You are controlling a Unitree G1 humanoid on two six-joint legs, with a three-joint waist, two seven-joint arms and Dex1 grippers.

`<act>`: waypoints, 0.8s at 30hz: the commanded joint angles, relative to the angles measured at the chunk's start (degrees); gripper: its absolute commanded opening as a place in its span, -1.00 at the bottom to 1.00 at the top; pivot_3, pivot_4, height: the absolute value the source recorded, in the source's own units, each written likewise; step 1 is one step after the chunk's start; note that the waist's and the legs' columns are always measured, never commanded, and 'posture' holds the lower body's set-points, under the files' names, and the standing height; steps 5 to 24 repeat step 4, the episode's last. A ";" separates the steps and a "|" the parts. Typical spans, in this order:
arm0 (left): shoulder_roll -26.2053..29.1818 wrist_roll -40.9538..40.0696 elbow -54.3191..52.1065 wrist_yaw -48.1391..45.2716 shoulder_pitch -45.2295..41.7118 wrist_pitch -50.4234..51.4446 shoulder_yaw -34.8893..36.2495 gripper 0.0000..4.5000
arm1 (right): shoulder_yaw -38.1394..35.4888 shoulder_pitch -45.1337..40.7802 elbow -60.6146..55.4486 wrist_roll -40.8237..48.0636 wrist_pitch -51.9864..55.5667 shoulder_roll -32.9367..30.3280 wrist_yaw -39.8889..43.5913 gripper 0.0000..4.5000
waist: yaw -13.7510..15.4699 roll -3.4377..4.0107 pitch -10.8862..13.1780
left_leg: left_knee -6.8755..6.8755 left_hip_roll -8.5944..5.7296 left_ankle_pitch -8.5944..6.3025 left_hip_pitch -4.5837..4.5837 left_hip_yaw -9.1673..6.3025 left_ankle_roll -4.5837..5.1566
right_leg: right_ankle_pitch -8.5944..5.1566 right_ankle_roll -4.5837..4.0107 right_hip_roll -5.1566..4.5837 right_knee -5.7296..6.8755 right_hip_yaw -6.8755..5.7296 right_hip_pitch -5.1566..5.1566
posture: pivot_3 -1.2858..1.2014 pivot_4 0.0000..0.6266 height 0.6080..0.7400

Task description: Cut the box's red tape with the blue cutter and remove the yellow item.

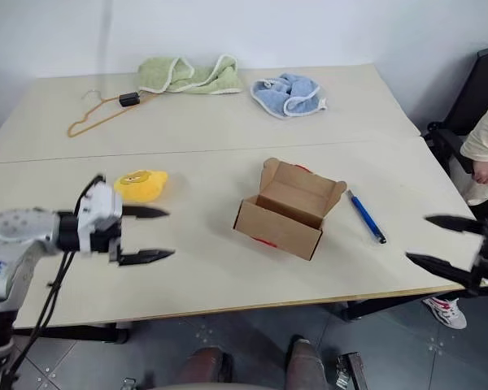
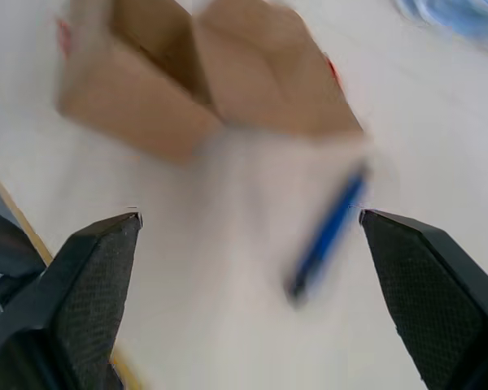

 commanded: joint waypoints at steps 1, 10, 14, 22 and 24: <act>-1.71 -1.86 -0.78 1.52 1.90 -4.50 3.62 0.98 | -1.91 2.01 -0.92 -2.11 -3.43 1.60 -3.02 1.00 | -0.02 0.00 0.00 | 0.04 0.01 0.00 -0.02 0.00 0.00 | 0.02 -0.02 0.00 -0.02 0.00 0.00 | 0.03 -0.52 1.00; -1.36 0.17 -0.27 4.58 3.90 -3.24 2.72 0.98 | -1.60 2.54 -4.84 -2.79 -2.63 6.09 -10.53 1.00 | -0.15 0.01 -0.01 | 0.06 0.07 -0.01 0.09 0.09 -0.02 | 0.08 -0.09 0.00 0.05 0.00 0.00 | 0.03 -0.52 1.00; -1.36 0.17 -0.27 4.58 3.90 -3.24 2.72 0.98 | -1.60 2.54 -4.84 -2.79 -2.63 6.09 -10.53 1.00 | -0.15 0.01 -0.01 | 0.06 0.07 -0.01 0.09 0.09 -0.02 | 0.08 -0.09 0.00 0.05 0.00 0.00 | 0.03 -0.52 1.00; -1.36 0.17 -0.27 4.58 3.90 -3.24 2.72 0.98 | -1.60 2.54 -4.84 -2.79 -2.63 6.09 -10.53 1.00 | -0.15 0.01 -0.01 | 0.06 0.07 -0.01 0.09 0.09 -0.02 | 0.08 -0.09 0.00 0.05 0.00 0.00 | 0.03 -0.52 1.00; -1.36 0.17 -0.27 4.58 3.90 -3.24 2.72 0.98 | -1.60 2.54 -4.84 -2.79 -2.63 6.09 -10.53 1.00 | -0.15 0.01 -0.01 | 0.06 0.07 -0.01 0.09 0.09 -0.02 | 0.08 -0.09 0.00 0.05 0.00 0.00 | 0.03 -0.52 1.00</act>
